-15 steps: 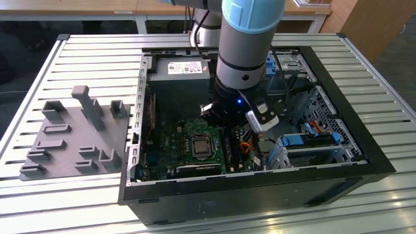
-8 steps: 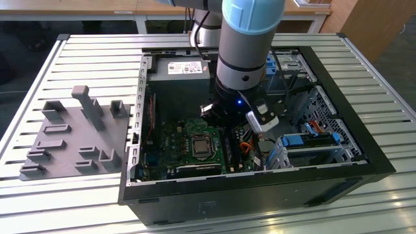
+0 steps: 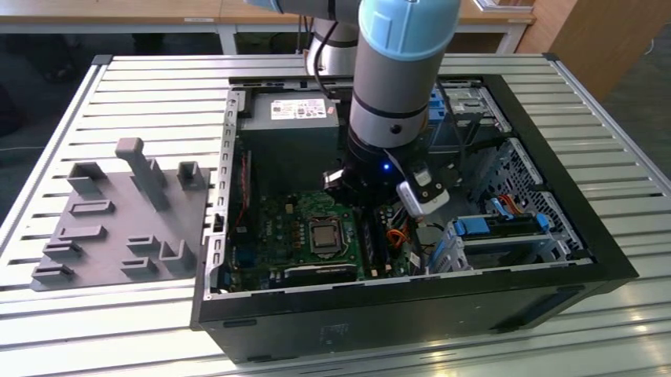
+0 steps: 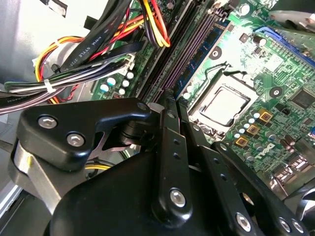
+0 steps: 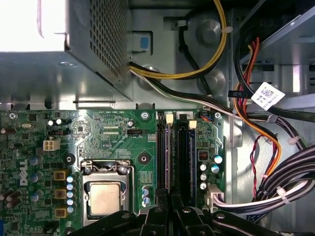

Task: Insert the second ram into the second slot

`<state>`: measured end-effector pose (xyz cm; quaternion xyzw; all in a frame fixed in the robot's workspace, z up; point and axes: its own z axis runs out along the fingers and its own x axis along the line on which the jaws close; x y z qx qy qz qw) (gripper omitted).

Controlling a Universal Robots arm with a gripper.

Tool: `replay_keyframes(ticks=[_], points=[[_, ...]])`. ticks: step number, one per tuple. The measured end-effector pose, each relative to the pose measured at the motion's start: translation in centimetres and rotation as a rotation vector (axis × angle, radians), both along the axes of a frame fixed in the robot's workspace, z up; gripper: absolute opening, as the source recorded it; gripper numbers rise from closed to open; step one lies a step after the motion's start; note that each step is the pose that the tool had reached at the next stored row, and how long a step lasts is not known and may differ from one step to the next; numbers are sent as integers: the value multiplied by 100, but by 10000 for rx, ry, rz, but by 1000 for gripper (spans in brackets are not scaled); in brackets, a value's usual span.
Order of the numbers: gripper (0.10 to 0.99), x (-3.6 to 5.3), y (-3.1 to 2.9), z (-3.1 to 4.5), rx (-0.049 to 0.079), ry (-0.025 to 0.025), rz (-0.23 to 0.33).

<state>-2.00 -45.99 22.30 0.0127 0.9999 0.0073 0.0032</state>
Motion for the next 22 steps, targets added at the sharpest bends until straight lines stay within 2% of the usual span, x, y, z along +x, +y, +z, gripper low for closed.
replay_keyframes(ticks=[8, 13, 22], points=[[137, 16, -2, -32, 0, 17, 24], [137, 45, -4, -38, 3, 25, 52], [137, 45, -16, -37, 2, 26, 52]])
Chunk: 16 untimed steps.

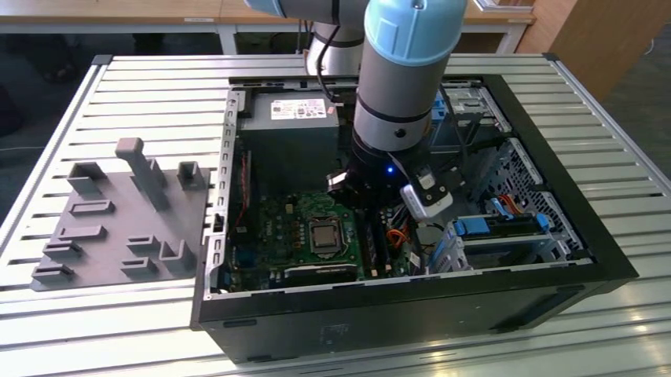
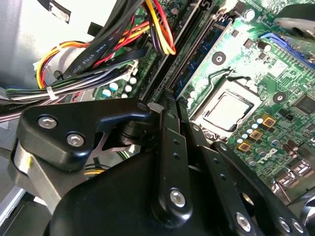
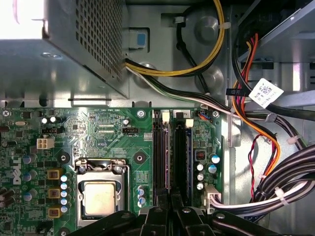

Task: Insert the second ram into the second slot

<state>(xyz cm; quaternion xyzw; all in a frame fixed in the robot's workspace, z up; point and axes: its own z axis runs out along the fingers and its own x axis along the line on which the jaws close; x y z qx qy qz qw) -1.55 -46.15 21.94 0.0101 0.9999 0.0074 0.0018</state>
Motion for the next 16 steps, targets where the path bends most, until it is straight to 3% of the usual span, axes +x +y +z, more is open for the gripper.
replay_keyframes(ticks=[5, 16], points=[[137, 0, -27, 0, 1, 0, 0], [137, -3, -30, -4, 23, 0, 0]])
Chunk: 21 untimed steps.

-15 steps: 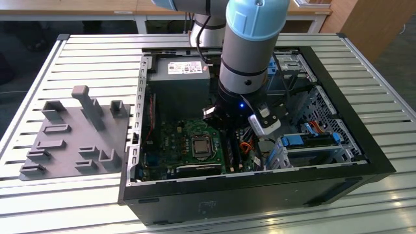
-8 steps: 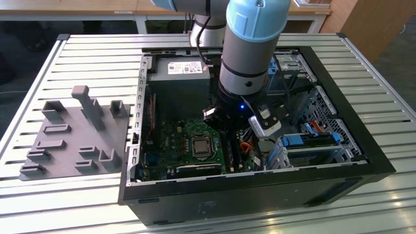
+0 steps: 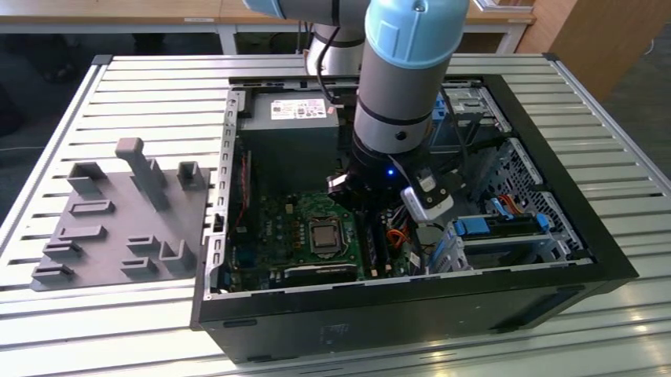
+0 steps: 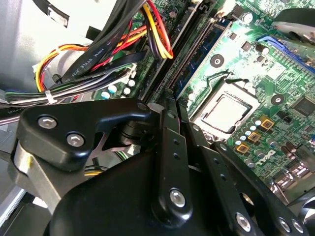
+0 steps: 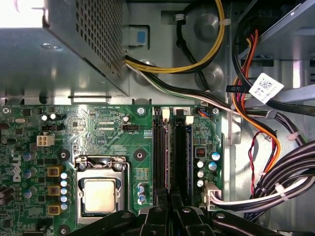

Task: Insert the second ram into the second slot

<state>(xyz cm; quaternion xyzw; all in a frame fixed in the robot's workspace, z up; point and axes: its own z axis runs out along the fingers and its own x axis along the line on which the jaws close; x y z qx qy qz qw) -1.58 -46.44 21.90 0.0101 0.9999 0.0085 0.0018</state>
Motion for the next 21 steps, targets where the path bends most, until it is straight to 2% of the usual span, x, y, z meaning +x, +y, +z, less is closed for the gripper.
replay_keyframes(ticks=[21], points=[[137, -4, -6, -19, 1, 0, 0]])
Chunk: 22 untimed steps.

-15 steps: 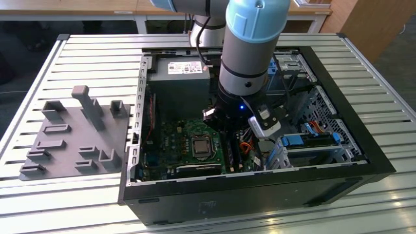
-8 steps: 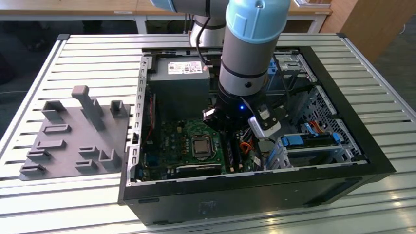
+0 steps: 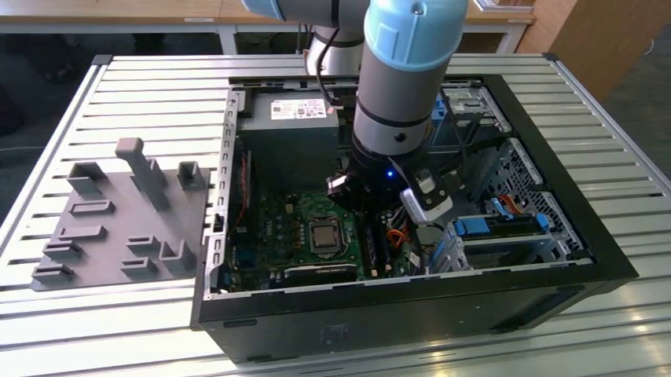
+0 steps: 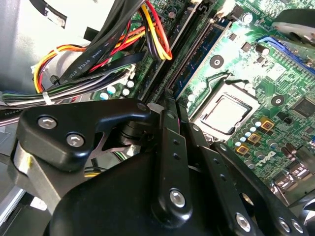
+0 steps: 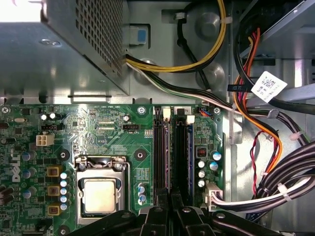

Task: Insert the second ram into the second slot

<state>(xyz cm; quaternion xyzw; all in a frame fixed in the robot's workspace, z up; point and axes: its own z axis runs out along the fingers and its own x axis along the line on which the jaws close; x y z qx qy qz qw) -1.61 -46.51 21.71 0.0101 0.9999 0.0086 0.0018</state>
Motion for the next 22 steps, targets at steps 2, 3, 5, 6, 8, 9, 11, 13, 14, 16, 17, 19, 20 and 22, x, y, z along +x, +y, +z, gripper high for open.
replay_keyframes(ticks=[2, 3, 5, 6, 8, 9, 11, 13, 14, 16, 17, 19, 20, 22], points=[[137, 0, 0, -6, -1, 0, 0], [137, 0, 0, -9, -1, 1, 0], [137, 0, 0, -10, -4, 1, 0], [137, 0, 0, -10, -4, 2, 0], [137, 0, 0, -12, -2, 1, 0], [137, 0, 0, -11, -2, 1, 0], [137, 0, 0, -12, -2, 1, 0], [137, 0, 0, -12, -2, 1, 0], [137, 0, 0, -12, -2, 1, 0], [137, 0, 0, -12, -2, 1, 0], [137, 0, 0, -12, -2, 1, 0], [145, 0, 0, -12, -2, 1, 0], [212, 0, 0, -12, -2, 1, 0], [212, 0, 0, -12, -2, 1, 0]])
